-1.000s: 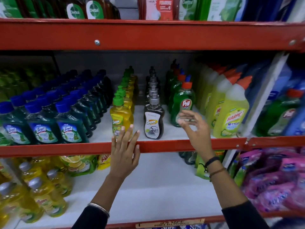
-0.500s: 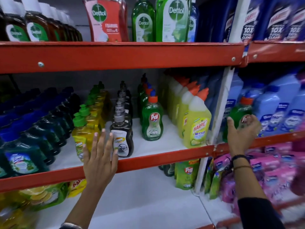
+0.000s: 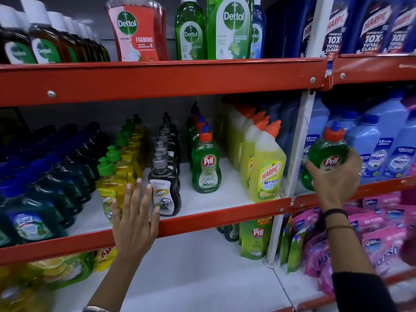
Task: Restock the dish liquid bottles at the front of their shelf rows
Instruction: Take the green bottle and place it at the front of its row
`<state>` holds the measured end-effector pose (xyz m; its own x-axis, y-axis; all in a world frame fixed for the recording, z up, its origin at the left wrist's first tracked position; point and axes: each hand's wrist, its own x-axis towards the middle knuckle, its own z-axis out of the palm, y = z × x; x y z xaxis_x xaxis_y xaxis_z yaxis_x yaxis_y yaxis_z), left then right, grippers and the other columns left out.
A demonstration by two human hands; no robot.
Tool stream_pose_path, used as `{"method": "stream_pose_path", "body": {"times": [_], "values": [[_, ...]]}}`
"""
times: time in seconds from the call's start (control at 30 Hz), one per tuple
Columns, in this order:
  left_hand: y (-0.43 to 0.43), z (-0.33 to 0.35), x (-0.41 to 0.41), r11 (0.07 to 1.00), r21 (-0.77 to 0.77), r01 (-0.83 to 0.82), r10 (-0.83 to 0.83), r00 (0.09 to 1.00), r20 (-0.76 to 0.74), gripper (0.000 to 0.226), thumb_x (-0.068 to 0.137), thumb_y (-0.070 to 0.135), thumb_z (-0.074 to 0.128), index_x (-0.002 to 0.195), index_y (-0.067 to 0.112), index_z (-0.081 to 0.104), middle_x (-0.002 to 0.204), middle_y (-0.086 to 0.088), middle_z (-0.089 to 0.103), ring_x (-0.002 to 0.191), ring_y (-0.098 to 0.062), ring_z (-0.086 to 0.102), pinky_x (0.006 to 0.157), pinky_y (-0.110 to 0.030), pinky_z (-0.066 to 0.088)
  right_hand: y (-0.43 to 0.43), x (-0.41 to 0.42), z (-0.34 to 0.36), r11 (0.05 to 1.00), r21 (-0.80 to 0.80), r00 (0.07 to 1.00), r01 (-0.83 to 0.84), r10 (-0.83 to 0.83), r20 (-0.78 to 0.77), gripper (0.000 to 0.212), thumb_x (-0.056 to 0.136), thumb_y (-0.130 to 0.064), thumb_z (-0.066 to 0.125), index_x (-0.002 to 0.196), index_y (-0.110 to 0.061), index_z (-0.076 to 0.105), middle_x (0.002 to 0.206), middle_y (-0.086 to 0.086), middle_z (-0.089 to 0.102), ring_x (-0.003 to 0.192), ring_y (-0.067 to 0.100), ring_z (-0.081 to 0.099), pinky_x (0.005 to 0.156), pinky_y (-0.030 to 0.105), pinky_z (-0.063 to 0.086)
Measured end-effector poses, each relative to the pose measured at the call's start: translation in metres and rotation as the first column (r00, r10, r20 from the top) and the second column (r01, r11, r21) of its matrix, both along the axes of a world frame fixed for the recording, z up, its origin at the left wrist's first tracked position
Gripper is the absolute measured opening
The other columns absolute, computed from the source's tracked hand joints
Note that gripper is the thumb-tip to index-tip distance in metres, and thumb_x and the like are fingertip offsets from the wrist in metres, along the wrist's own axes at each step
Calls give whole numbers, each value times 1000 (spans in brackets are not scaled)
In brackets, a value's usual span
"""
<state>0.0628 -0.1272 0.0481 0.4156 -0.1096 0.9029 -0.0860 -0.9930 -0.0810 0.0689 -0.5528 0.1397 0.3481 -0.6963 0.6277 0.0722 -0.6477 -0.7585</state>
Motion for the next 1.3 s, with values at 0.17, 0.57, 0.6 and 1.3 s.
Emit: {"method": "stream_pose_path", "body": {"times": [0.17, 0.57, 0.6, 1.3], "values": [[-1, 1, -1, 1000, -2, 5, -5, 1000, -3, 57, 99, 36, 32, 151, 13, 26, 156, -13, 30, 147, -28, 20, 120, -48, 7, 37, -20, 22, 989, -134, 997, 58, -64, -37, 87, 58, -44, 83, 125, -8, 41, 123, 21, 52, 111, 39, 53, 83, 52, 49], [0, 0, -2, 1000, 9, -17, 17, 1000, -10, 55, 98, 36, 34, 149, 15, 30, 153, -11, 38, 145, -27, 26, 119, -47, 9, 171, -47, 41, 950, -105, 954, -294, 285, -93, 97, 46, -60, 83, 121, -15, 43, 118, 7, 59, 102, 27, 60, 72, 30, 42], [1, -1, -1, 1000, 12, -23, 23, 1000, -7, 55, 98, 36, 33, 150, 16, 30, 153, -11, 38, 145, -27, 26, 119, -48, 11, 181, -43, 39, 942, -99, 945, -320, 310, -103, 97, 46, -61, 83, 121, -15, 42, 118, 6, 59, 102, 27, 60, 71, 28, 40], [-24, 5, -11, 838, -257, 481, -458, 877, 148, 40, 101, 27, 33, 137, 12, 38, 147, -7, 35, 148, -19, 19, 119, -47, 19, 219, 4, -8, 916, -48, 888, -398, 371, -270, 100, 50, -72, 74, 123, -13, 40, 118, 8, 58, 103, 26, 60, 73, 34, 49]]}}
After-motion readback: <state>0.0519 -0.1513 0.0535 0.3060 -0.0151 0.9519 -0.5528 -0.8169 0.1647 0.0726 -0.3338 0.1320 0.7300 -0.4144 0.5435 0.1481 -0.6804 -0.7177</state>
